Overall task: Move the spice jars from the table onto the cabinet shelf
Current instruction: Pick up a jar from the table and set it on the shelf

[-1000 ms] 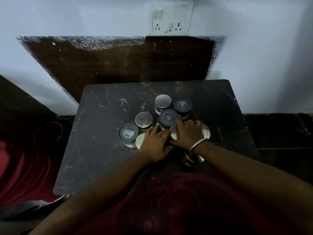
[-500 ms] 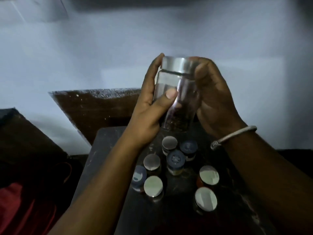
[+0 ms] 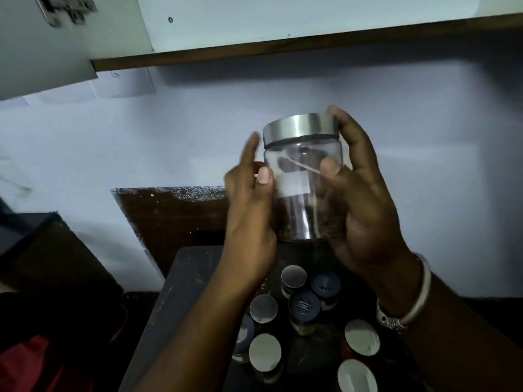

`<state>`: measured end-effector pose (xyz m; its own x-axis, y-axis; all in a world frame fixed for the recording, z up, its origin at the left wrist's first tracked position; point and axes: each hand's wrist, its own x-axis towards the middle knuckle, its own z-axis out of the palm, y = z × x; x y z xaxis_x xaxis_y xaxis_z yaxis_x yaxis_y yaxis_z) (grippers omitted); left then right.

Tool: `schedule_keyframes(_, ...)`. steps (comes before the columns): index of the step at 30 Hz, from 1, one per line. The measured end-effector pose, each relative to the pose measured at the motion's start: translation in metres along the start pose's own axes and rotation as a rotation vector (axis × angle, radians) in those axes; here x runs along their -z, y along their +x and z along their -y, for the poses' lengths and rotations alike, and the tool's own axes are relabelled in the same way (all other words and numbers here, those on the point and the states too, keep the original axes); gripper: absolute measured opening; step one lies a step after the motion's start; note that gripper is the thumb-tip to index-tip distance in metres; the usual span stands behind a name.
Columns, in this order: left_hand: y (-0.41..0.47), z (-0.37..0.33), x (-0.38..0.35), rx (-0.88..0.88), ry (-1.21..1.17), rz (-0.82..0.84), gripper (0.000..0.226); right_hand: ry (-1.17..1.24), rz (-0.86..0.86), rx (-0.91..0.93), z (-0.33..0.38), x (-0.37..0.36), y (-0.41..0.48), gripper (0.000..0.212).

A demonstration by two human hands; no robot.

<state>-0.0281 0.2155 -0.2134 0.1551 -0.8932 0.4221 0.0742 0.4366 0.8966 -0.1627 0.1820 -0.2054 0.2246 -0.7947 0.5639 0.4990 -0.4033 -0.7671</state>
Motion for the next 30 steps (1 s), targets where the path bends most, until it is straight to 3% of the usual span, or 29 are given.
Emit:
schedule_keyframes(5,-0.002,-0.002,-0.006,-0.024,-0.126,0.091,0.064,-0.376,-0.037,0.174,-0.008,-0.011,-0.011,0.065)
schedule_keyframes(10,0.007,-0.008,-0.008,0.152,-0.282,0.064,0.070,-0.106,-0.057,0.049,-0.001,0.001,-0.008,0.051)
schedule_keyframes(13,0.006,-0.005,-0.010,0.256,-0.427,0.149,0.071,-0.055,-0.046,-0.033,-0.004,0.004,-0.002,0.057)
schedule_keyframes(15,0.005,-0.005,-0.012,0.279,-0.393,0.140,0.071,0.019,0.017,-0.084,-0.011,0.006,-0.002,0.064)
schedule_keyframes(18,0.009,-0.004,-0.008,0.158,-0.062,0.047,0.061,0.105,0.004,-0.113,-0.012,0.008,-0.005,0.060)
schedule_keyframes(20,0.009,-0.003,-0.004,0.007,0.029,0.004,0.050,0.067,-0.017,-0.088,-0.009,0.008,-0.007,0.056)
schedule_keyframes(22,0.002,-0.004,-0.006,-0.042,-0.013,0.008,0.045,-0.036,-0.034,0.010,-0.010,0.004,-0.009,0.054)
schedule_keyframes(26,-0.003,-0.004,-0.011,-0.076,-0.017,0.088,0.074,-0.135,-0.028,0.053,-0.008,-0.007,-0.009,0.054)
schedule_keyframes(30,0.004,-0.002,-0.004,-0.088,-0.059,0.085,0.054,0.006,0.040,-0.023,-0.004,0.000,-0.009,0.051)
